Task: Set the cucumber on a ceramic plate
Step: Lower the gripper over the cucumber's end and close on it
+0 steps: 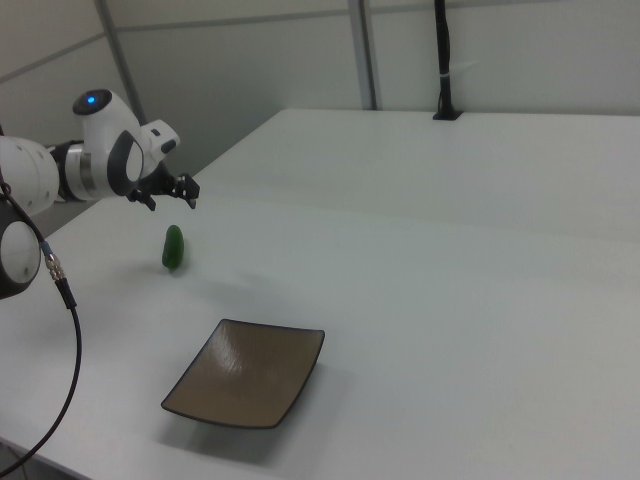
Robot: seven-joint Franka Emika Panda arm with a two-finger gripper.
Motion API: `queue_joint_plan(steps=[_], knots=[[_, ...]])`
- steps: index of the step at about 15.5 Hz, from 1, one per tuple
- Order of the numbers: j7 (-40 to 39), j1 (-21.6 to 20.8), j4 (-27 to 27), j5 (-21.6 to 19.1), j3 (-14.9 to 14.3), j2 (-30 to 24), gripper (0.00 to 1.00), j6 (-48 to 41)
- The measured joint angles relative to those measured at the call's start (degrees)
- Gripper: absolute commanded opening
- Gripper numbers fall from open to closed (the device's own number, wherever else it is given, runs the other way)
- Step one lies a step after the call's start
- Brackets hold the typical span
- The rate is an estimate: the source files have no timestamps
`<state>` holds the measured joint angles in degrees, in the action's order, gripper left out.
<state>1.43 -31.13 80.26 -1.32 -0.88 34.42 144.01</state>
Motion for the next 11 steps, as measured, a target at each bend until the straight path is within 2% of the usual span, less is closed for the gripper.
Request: queue_joint_plan(steps=[5,11], knots=[[0.00,-0.67,-0.03,1.55,0.00,3.82,1.00,5.43],[0.00,-1.53,-0.13,3.43,0.00,6.89,1.00,5.81]])
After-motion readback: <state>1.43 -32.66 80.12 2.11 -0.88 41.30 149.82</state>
